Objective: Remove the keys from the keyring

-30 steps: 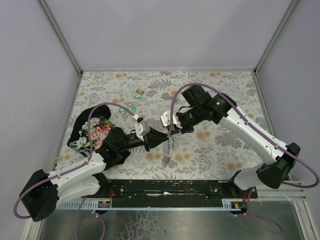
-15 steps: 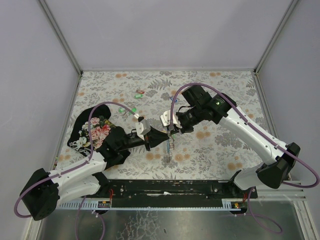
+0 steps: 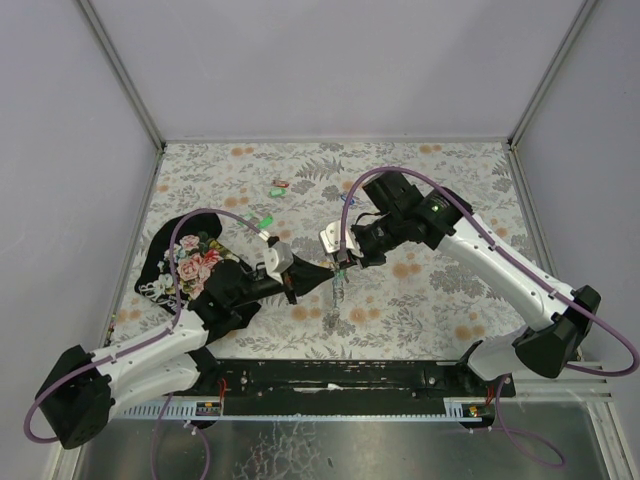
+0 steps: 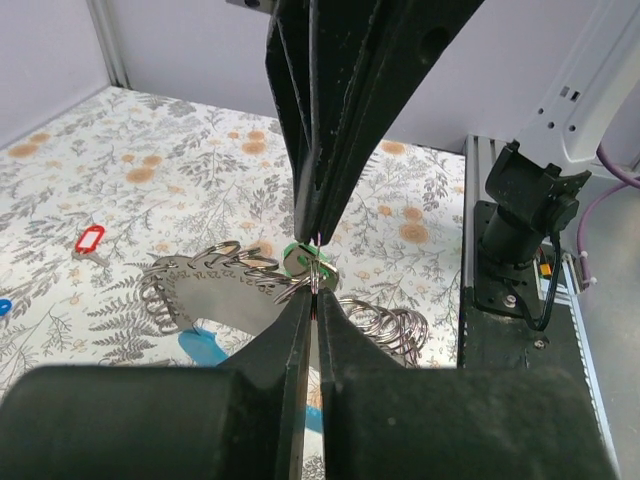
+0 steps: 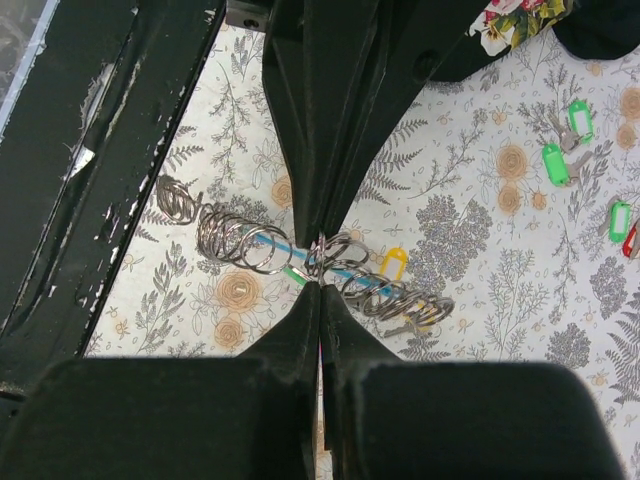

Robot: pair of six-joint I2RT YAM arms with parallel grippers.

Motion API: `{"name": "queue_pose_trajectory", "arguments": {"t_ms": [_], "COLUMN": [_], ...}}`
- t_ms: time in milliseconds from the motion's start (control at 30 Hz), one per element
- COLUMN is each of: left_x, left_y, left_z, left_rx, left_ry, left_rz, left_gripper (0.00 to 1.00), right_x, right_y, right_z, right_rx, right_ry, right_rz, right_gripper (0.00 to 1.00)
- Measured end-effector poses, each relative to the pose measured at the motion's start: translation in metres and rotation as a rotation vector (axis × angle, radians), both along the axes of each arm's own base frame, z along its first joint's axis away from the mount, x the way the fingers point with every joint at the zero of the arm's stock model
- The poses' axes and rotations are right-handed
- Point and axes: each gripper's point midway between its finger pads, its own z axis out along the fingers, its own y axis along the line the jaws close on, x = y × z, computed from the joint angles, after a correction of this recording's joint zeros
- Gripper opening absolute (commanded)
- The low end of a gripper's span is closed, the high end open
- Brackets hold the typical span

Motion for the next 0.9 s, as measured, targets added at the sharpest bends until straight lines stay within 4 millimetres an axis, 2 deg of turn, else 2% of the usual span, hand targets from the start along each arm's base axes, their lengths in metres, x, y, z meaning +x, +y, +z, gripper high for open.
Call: {"name": "queue_pose_trajectory", "arguments": {"t_ms": [333, 667, 900], "left_x": [-0.005, -0.004, -0.006], "left_y": [0.01, 0.012, 0.007], "left_z": [0.01, 0.006, 0.003], "left_rx": [-0.095, -0.152, -0.152], "left_ry": [-0.009, 0.041, 0.054], "left_rz": [0.03, 0.048, 0.016], "left_gripper": [0.0, 0.0, 0.0], "right_x": [-0.006, -0.011, -0.01], "right_y": [0.003, 0.006, 0.005], "right_z": [0.003, -0.017, -0.016], "right_rx": [0.045, 0.058, 0.05], "right_ry": [-0.007, 0.068, 0.084], "right_rz": [0.015, -0.027, -0.054], "right_gripper": [0.0, 0.0, 0.0]}}
